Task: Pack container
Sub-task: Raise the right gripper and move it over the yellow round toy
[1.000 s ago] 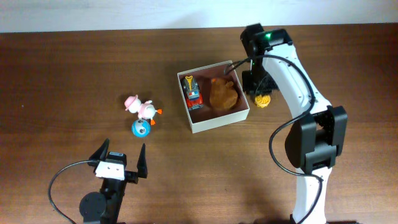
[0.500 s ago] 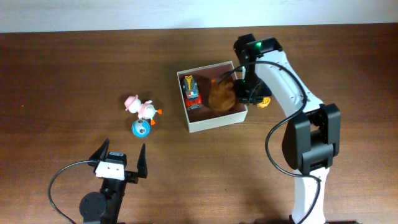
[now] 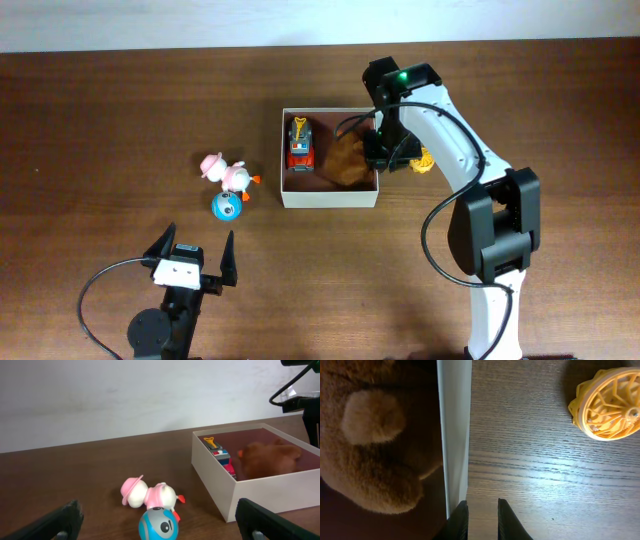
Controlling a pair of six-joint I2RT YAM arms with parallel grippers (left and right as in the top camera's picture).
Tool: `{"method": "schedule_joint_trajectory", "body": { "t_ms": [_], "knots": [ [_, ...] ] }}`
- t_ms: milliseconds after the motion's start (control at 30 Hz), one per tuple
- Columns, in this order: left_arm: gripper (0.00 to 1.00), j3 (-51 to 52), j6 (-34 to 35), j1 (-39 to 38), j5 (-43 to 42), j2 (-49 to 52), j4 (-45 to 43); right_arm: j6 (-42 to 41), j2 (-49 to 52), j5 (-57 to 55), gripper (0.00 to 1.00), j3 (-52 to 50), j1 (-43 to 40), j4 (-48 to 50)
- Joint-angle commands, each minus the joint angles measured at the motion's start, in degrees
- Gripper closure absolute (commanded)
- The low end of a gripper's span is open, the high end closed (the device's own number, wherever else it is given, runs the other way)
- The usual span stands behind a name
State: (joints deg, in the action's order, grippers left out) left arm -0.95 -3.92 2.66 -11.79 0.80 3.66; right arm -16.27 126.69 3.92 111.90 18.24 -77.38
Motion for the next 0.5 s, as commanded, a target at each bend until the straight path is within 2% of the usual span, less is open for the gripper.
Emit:
{"method": "schedule_joint_trajectory", "body": {
  "t_ms": [0,100,267,433,467],
  "knots": [
    [0.00,0.44,-0.90,0.13,0.00,-0.46,-0.09,-0.26,0.02,-0.50,0.84,-0.26,-0.42,0.79],
    [0.00,0.44,-0.90,0.13,0.02,-0.46,-0.11,0.90,0.02,-4.85,0.82,-0.24,-1.51,1.81],
    [0.00,0.44,-0.90,0.13,0.02,-0.46,-0.11,2.16,0.02,-4.59,0.62,-0.24,-5.66,3.76],
    [0.00,0.44,-0.90,0.13,0.02,-0.44,-0.11,3.93,0.13,-3.39,0.52,-0.26,-9.84,5.20],
    [0.00,0.44,-0.90,0.13,0.02,-0.46,-0.11,4.96,0.20,-2.38,0.47,-0.26,-10.56,5.75]
  ]
}}
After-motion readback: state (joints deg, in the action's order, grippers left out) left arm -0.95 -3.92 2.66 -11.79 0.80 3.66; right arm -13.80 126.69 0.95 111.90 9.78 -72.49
